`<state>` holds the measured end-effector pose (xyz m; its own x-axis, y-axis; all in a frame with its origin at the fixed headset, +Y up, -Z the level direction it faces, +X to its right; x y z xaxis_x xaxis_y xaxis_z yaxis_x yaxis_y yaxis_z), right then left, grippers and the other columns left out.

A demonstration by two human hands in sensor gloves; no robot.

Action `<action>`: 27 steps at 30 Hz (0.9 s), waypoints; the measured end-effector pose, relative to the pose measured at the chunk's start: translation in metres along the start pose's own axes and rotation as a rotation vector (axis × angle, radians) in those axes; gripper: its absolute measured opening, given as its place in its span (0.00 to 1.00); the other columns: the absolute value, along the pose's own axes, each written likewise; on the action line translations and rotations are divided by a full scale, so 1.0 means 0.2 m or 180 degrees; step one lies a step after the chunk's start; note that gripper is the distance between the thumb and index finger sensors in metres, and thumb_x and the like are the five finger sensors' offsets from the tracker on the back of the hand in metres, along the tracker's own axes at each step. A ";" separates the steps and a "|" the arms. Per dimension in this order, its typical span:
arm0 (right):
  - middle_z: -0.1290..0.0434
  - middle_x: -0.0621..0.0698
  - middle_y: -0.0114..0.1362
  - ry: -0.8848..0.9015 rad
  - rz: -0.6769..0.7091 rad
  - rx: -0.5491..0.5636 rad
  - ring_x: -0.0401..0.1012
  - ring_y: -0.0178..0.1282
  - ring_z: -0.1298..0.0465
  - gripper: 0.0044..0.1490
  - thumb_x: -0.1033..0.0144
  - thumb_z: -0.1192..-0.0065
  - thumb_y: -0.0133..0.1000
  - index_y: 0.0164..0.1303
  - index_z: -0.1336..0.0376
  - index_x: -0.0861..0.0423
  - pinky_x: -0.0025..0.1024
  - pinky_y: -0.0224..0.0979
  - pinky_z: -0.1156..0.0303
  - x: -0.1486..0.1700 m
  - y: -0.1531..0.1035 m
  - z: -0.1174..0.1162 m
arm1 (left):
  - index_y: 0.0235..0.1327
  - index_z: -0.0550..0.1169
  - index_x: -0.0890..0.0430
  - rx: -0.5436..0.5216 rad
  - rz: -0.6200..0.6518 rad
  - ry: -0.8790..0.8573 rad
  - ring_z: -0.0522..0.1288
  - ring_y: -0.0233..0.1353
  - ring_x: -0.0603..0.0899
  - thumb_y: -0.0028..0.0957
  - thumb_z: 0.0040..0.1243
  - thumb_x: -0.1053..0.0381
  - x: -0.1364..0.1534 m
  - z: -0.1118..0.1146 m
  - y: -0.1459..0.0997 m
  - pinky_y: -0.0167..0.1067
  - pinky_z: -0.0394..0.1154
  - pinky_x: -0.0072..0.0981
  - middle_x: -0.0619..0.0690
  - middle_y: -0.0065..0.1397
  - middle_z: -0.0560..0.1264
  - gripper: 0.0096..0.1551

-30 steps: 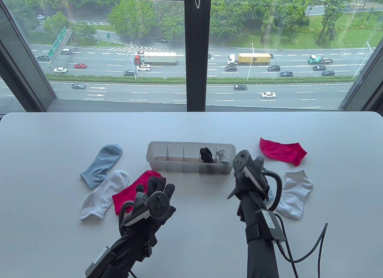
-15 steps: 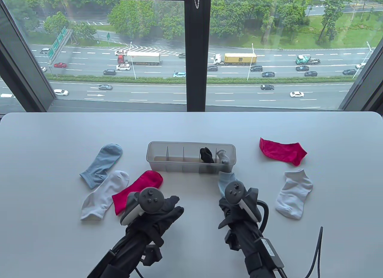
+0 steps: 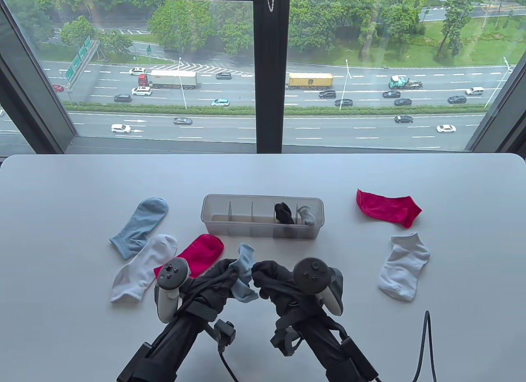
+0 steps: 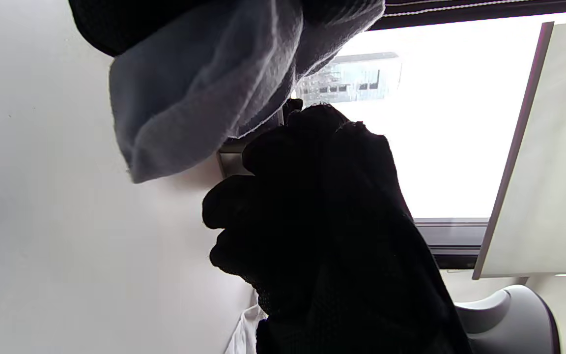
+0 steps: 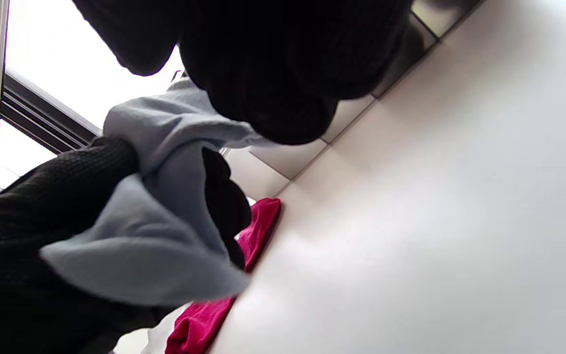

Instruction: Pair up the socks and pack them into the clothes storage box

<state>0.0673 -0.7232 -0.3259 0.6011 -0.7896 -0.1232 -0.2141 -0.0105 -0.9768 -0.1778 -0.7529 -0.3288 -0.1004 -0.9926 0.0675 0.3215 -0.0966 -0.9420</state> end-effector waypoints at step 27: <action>0.19 0.45 0.56 -0.0197 0.0524 -0.0028 0.44 0.62 0.19 0.26 0.53 0.35 0.60 0.65 0.36 0.50 0.55 0.77 0.33 -0.09 -0.01 0.04 | 0.66 0.71 0.60 -0.0208 0.0510 0.1218 0.80 0.56 0.66 0.59 0.57 0.53 -0.23 -0.02 -0.04 0.59 0.74 0.66 0.63 0.64 0.76 0.25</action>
<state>0.0618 -0.7039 -0.3228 0.6036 -0.7417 -0.2923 -0.3201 0.1104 -0.9409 -0.1794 -0.7061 -0.3250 -0.4005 -0.8949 -0.1968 0.3022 0.0738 -0.9504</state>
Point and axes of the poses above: the tracker on the back of each hand, its own x axis roughly to the little-finger side, its own y axis roughly from the wrist to the fingertips, z = x × y, the point moved 1 cm from there along y, roughly from the wrist to the fingertips
